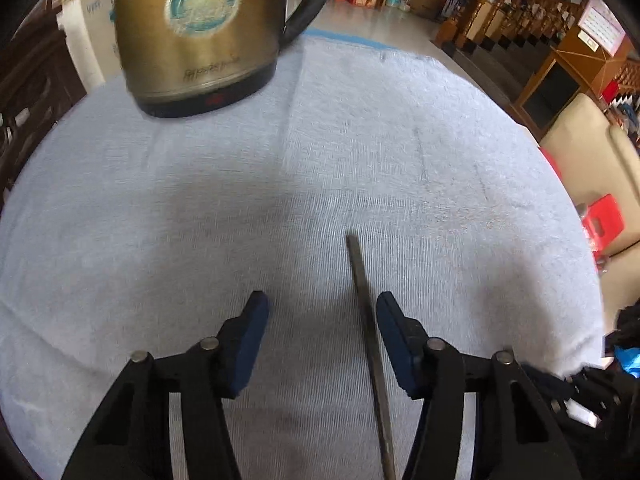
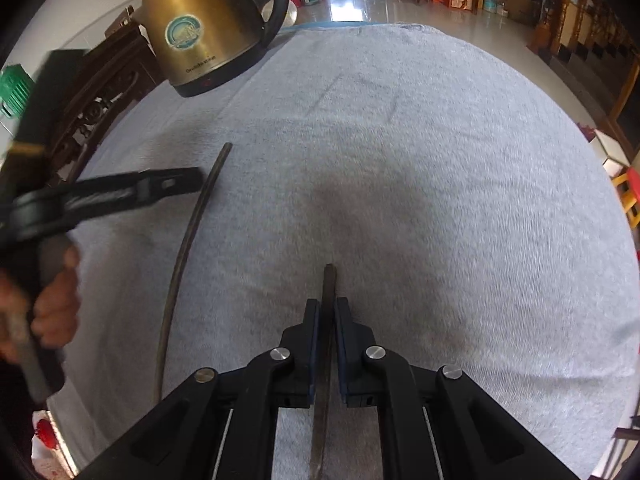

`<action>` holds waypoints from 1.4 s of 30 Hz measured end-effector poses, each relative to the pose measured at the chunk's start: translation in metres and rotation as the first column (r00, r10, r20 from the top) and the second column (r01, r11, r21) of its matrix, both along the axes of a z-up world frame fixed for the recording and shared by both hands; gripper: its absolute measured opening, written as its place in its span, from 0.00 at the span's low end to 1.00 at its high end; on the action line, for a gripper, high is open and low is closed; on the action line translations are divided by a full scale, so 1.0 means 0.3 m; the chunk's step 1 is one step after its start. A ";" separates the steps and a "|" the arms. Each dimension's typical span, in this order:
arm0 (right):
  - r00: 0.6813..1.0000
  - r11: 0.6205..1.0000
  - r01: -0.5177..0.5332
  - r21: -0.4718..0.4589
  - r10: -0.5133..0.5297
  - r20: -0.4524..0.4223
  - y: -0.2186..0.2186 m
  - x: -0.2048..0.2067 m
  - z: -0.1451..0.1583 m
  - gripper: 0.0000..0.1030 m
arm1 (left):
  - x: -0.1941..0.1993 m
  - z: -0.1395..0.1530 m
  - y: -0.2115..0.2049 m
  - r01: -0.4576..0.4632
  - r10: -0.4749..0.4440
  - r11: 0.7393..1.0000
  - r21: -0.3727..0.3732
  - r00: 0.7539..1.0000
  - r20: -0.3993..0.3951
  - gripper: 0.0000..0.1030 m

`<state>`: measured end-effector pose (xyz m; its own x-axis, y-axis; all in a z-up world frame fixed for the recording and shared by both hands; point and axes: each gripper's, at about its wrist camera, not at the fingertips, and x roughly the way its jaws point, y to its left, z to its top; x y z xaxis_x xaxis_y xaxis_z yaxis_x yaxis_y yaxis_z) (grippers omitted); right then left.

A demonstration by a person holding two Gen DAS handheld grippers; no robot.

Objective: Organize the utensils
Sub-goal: 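Close the right gripper on a chopstick while the left gripper reaches the other, then close the left gripper on the other brown chopstick, then lift both held chopsticks upright and carry them toward the holder cup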

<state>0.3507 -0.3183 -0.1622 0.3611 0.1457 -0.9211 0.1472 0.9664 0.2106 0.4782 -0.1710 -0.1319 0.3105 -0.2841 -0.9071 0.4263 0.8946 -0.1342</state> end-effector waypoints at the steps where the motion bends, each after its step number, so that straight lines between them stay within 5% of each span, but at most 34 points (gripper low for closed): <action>1: 1.000 1.000 0.002 0.012 -0.002 0.005 -0.006 -0.006 -0.001 0.10 | 0.013 -0.005 -0.019 0.012 -0.012 1.000 -0.001 1.000 -0.008 0.56; 6: 1.000 1.000 -0.001 0.019 0.001 0.016 -0.009 -0.030 0.008 0.10 | 0.036 -0.008 -0.088 0.033 -0.034 0.999 0.032 0.999 0.030 0.46; 10: 1.000 1.000 -0.007 0.009 0.007 0.008 -0.005 -0.021 0.010 0.09 | 0.031 -0.010 -0.125 0.068 -0.074 0.995 0.074 0.995 0.073 0.12; 13: 1.000 1.000 -0.006 0.002 0.006 -0.001 0.011 0.021 0.001 0.08 | 0.033 -0.007 -0.125 0.069 -0.073 0.995 0.067 0.995 0.061 0.06; 18: 0.997 0.999 -0.032 0.006 0.031 0.069 0.042 0.010 0.049 0.06 | -0.009 0.029 -0.040 0.039 -0.042 0.998 0.040 0.995 0.089 0.05; 26: 0.973 0.999 -0.024 0.031 0.016 0.230 0.042 -0.063 0.194 0.05 | -0.112 0.228 0.131 0.000 0.020 0.996 -0.092 0.976 0.218 0.05; 42: 0.847 0.995 0.059 0.086 -0.095 0.522 0.067 -0.335 0.507 0.05 | -0.350 0.538 0.418 -0.052 0.144 0.975 -0.215 0.887 0.439 0.05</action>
